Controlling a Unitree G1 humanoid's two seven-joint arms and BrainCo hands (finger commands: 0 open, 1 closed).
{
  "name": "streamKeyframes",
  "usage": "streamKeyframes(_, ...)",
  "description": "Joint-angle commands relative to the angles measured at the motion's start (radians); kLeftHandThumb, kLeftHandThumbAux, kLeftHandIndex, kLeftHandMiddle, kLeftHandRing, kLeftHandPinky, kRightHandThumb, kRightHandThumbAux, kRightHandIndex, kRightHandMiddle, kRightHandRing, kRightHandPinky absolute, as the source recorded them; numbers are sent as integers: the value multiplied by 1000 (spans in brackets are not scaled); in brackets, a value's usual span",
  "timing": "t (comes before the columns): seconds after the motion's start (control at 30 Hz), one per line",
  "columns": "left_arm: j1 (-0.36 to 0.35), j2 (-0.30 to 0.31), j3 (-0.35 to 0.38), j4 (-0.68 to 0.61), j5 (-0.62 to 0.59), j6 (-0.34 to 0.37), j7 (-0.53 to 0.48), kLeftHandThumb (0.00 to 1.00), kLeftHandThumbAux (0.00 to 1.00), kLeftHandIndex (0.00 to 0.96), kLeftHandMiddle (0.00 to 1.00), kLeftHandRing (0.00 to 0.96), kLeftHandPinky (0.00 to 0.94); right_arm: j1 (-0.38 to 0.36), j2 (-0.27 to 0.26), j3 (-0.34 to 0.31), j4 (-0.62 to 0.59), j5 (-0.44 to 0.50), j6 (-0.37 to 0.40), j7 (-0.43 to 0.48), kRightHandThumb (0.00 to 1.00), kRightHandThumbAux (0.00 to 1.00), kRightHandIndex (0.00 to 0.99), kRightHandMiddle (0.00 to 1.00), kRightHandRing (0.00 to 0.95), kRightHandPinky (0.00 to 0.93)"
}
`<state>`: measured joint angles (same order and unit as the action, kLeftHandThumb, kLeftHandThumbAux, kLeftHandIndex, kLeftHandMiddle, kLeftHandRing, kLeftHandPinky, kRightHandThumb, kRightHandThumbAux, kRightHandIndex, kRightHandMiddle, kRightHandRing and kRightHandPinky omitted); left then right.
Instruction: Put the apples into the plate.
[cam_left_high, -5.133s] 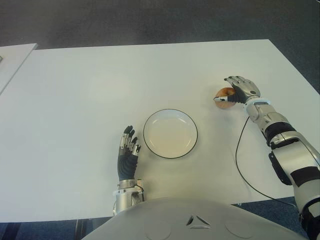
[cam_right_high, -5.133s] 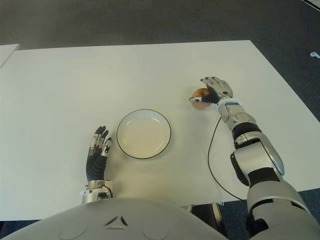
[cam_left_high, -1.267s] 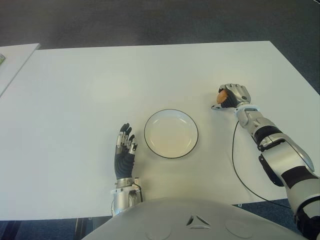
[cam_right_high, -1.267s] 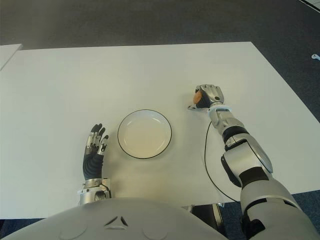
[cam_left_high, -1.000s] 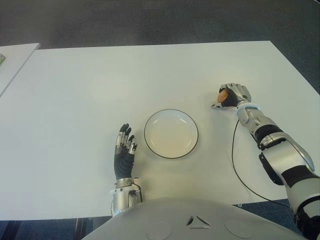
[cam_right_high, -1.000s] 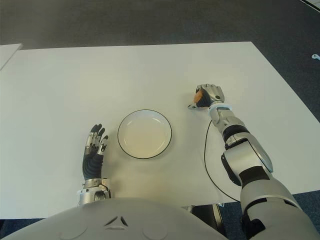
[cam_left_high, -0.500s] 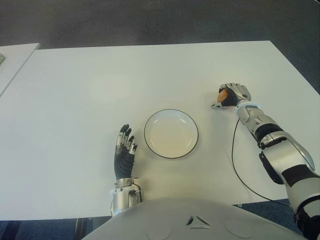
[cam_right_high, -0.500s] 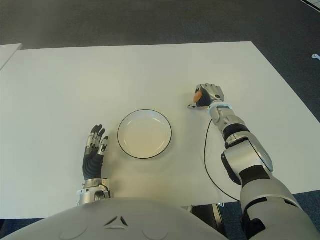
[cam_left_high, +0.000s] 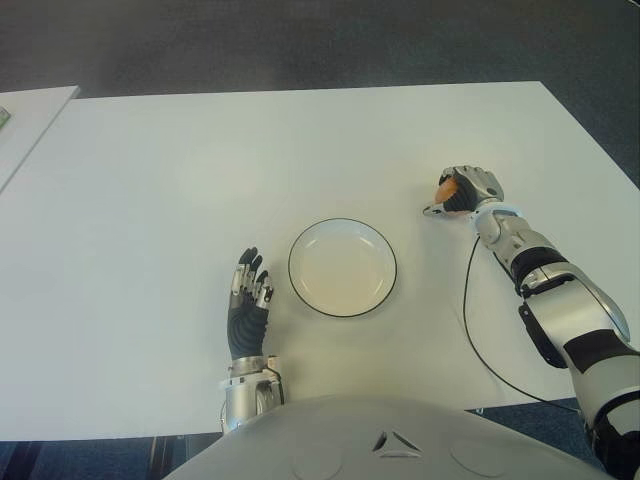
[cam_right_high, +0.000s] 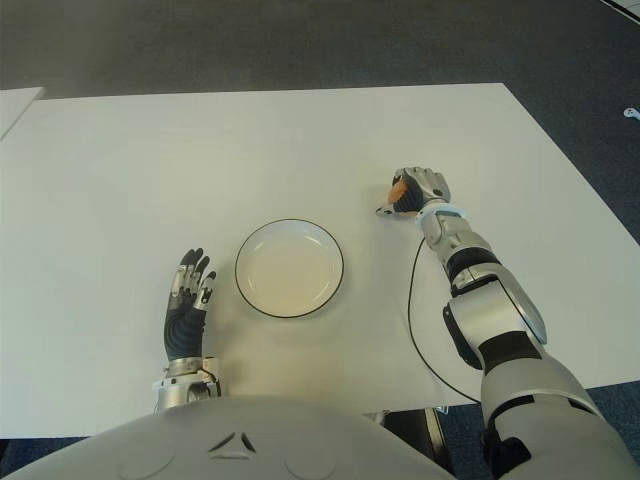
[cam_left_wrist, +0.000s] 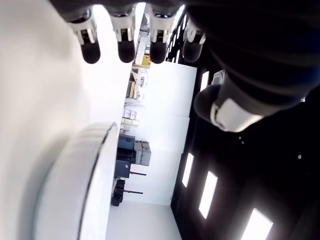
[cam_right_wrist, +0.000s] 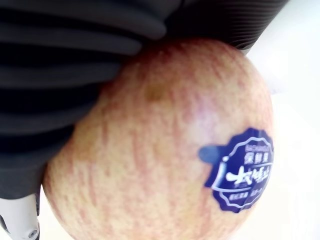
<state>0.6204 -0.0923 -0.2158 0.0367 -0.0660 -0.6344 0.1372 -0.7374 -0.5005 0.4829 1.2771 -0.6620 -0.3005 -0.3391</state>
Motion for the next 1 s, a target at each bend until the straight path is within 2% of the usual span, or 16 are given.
streamKeyframes(0.03, 39, -42, -4, -9, -8, 6, 3, 150, 590, 25, 27, 0, 0, 57, 15, -2, 23, 9, -2, 48, 704, 724, 436, 698, 661, 618)
streamKeyframes(0.5, 33, -37, -8, 3, -51, -11, -17, 154, 572, 42, 41, 0, 0, 51, 12, -12, 18, 19, -2, 39, 704, 724, 435, 694, 655, 607)
streamKeyframes(0.63, 26, -35, -3, 15, -37, -13, -13, 143, 575, 36, 36, 0, 0, 17, -11, -24, 0, 26, -17, 49, 703, 724, 435, 694, 657, 613)
streamKeyframes(1.0, 6, -27, 15, 40, 12, -5, 2, 126, 566, 20, 18, 0, 0, 1, -38, -47, -68, 35, -86, 19, 704, 724, 436, 707, 669, 629)
